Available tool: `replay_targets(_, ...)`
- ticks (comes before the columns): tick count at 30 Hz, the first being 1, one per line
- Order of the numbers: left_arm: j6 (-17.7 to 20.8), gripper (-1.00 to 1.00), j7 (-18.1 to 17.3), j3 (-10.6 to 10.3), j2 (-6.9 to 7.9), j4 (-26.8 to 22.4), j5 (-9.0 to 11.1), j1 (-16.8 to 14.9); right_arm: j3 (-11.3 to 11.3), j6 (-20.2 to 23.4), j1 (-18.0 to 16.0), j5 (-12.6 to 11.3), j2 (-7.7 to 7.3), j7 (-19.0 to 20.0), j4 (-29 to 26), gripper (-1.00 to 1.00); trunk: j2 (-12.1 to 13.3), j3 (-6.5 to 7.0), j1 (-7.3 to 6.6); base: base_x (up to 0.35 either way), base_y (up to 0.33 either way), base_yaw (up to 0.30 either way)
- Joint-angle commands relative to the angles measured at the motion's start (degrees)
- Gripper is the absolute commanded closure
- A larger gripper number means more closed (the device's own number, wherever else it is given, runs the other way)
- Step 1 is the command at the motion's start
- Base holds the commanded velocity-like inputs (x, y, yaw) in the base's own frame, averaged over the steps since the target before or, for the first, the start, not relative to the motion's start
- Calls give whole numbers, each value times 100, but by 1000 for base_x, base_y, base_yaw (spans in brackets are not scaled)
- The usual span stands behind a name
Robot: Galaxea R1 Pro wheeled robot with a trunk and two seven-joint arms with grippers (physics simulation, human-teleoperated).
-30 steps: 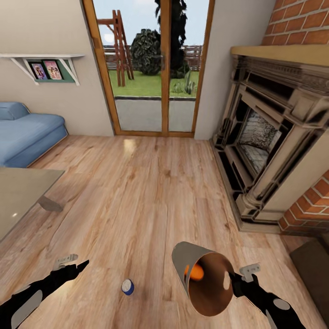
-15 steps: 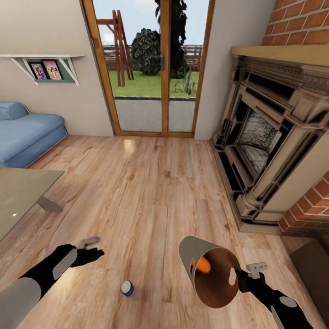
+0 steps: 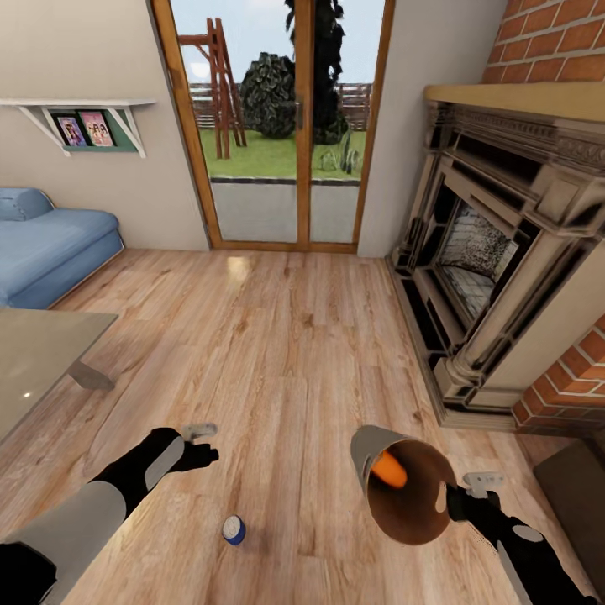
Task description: Put the three can of soda from the living room inside the tash can in the kitchen.
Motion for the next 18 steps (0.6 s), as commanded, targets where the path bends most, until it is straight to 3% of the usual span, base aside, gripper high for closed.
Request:
replay_targets(1, -4, -100, 4, -1, -4, 1, -2, -2, 0, 118, -51, -103, 2, 38, -14, 100, 0, 0, 0, 0, 0, 0)
replay_targets(4, -33, -100, 13, -1, -11, 2, -10, -4, -36, 398, -314, -102, -10, -21, -13, 100, 0, 0, 0, 0, 0, 0)
replay_targets(8, -61, -100, 19, -2, -16, -4, -14, -4, -150, 935, -934, -98, -58, -134, 11, 100, 0, 0, 0, 0, 0, 0)
replay_targets(13, -77, -100, 19, -7, -21, -6, -17, -4, -181, 1386, -1299, -75, -63, -161, 17, 100, 0, 0, 0, 0, 0, 0)
replay_targets(18, -84, -100, 17, -60, -152, -9, -28, -7, -170, 1560, -1632, -41, -65, -196, 24, 100, 0, 0, 0, 0, 0, 0)
